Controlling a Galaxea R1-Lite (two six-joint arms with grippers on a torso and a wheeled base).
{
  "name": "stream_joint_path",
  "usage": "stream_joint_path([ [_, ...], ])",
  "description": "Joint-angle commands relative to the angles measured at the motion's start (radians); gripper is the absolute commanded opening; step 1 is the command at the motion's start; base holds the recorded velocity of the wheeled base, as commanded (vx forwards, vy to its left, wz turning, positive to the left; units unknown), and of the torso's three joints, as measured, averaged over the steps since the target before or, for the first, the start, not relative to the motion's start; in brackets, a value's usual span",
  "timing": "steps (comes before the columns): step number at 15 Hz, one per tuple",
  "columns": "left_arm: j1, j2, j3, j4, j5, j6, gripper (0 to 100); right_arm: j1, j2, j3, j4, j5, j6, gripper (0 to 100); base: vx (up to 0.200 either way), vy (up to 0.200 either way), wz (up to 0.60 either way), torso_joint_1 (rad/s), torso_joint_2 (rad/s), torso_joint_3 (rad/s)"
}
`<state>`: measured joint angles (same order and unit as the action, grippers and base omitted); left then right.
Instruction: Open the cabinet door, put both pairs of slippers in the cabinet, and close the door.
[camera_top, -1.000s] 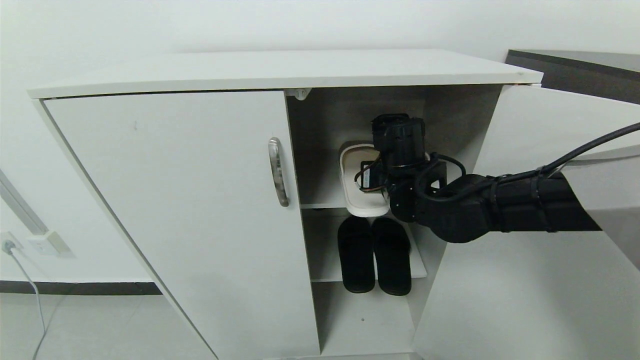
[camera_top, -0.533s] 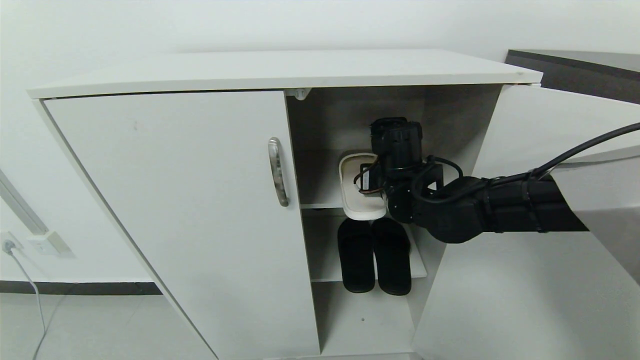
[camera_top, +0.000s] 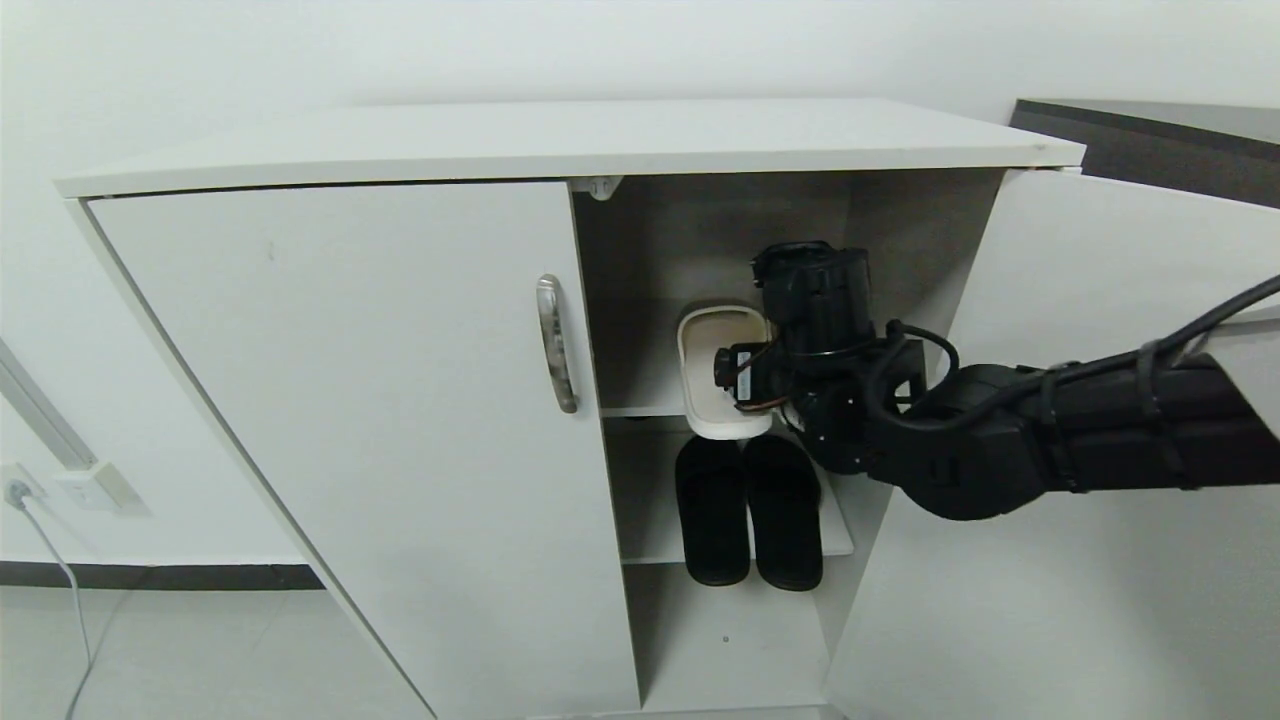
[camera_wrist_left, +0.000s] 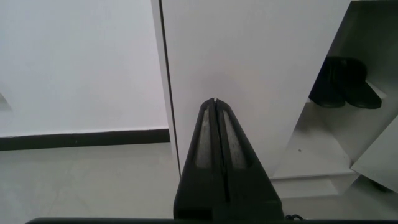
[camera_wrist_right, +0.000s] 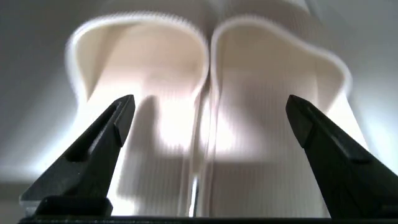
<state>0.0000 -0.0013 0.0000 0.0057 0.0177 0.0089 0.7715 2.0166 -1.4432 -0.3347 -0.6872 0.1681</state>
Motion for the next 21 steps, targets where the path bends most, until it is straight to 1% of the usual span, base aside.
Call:
stream_joint_path([
  [1, 0.000, 0.001, 0.000, 0.000, -0.001, 0.000, 0, 0.046, -0.119, 0.109, -0.003, 0.009, 0.024, 100, 0.000, 0.000, 0.00, 0.000, 0.00, 0.000],
  [2, 0.000, 0.001, 0.000, 0.000, -0.001, 0.000, 0, 0.058, -0.148, 0.144, -0.004, 0.029, 0.028, 100, 0.000, 0.000, 0.00, 0.000, 0.00, 0.000],
  [3, 0.000, 0.001, 0.000, 0.000, -0.002, 0.002, 0, 0.084, -0.205, 0.224, -0.021, 0.095, 0.030, 100, 0.000, 0.000, 0.00, 0.000, 0.00, 0.000],
  [5, 0.000, 0.001, 0.000, 0.000, -0.002, 0.000, 0, 0.103, -0.245, 0.340, -0.098, 0.153, 0.028, 100, 0.000, 0.000, 0.00, 0.000, 0.00, 0.000],
  [7, 0.000, 0.001, 0.000, 0.000, -0.004, 0.002, 0, 0.117, -0.243, 0.431, -0.205, 0.163, 0.019, 100, 0.000, 0.000, 0.00, 0.000, 0.00, 0.000],
  [9, 0.000, 0.001, 0.000, 0.000, -0.004, 0.002, 0, 0.129, -0.240, 0.477, -0.261, 0.164, 0.018, 100, 0.000, 0.000, 0.00, 0.000, 0.00, 0.000],
  [10, 0.000, 0.001, 0.000, 0.000, -0.004, 0.002, 0, 0.134, -0.236, 0.483, -0.270, 0.161, 0.008, 0, 0.000, 0.000, 0.00, 0.000, 0.00, 0.000],
  [21, 0.000, 0.001, 0.000, 0.000, -0.005, 0.002, 0, 0.157, -0.237, 0.501, -0.287, 0.153, 0.001, 0, 0.000, 0.000, 0.00, 0.000, 0.00, 0.000],
])
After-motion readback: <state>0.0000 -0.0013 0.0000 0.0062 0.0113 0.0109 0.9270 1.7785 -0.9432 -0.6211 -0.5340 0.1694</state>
